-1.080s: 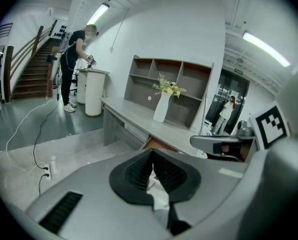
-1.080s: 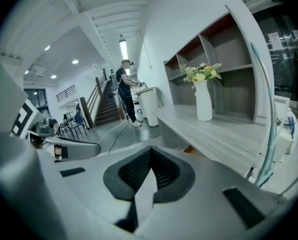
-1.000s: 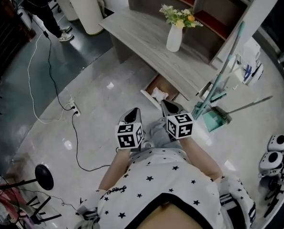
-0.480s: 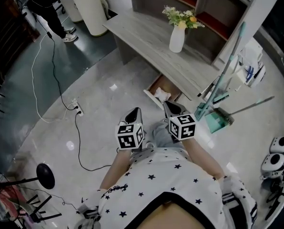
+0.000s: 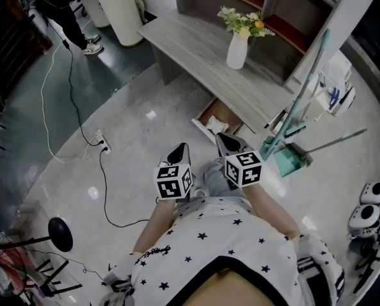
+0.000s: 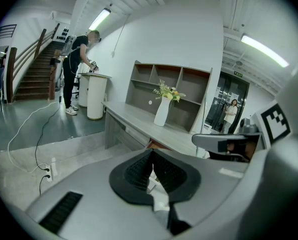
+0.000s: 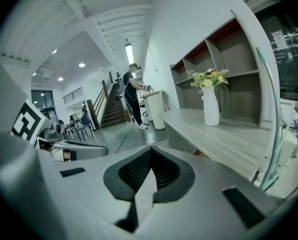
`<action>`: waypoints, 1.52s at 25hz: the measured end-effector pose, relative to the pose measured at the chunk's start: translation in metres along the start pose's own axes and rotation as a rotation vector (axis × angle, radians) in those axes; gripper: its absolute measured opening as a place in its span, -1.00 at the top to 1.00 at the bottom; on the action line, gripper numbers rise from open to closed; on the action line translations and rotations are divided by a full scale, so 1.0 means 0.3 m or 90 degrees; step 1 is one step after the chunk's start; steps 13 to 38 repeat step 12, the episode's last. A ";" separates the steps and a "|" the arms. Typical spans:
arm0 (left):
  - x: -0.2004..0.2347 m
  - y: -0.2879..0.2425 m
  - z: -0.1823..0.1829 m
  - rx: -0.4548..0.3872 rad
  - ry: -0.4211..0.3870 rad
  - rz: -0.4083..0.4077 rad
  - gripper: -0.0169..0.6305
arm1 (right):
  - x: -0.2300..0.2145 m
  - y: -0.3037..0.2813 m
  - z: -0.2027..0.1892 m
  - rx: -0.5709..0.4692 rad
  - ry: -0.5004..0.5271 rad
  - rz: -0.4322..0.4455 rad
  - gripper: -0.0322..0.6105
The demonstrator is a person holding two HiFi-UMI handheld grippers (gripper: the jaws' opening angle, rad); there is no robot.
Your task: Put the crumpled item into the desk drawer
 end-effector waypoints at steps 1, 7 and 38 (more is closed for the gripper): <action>0.000 -0.001 0.002 -0.001 0.000 0.000 0.91 | 0.000 -0.002 0.002 -0.001 0.001 0.001 0.92; -0.001 -0.009 0.010 -0.001 0.003 0.000 0.91 | -0.004 -0.012 0.008 0.001 0.005 0.005 0.92; -0.001 -0.018 0.009 0.002 0.005 0.000 0.91 | -0.007 -0.021 0.009 0.002 0.003 0.006 0.92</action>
Point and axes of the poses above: the fingertips, and each gripper's own axes: y backward along the fingers, x to its left, z out of its top, the point moved 7 cm from there along y, backward along the fingers, and after that the axes turned 11 degrees about z, right-handed, at the moved point
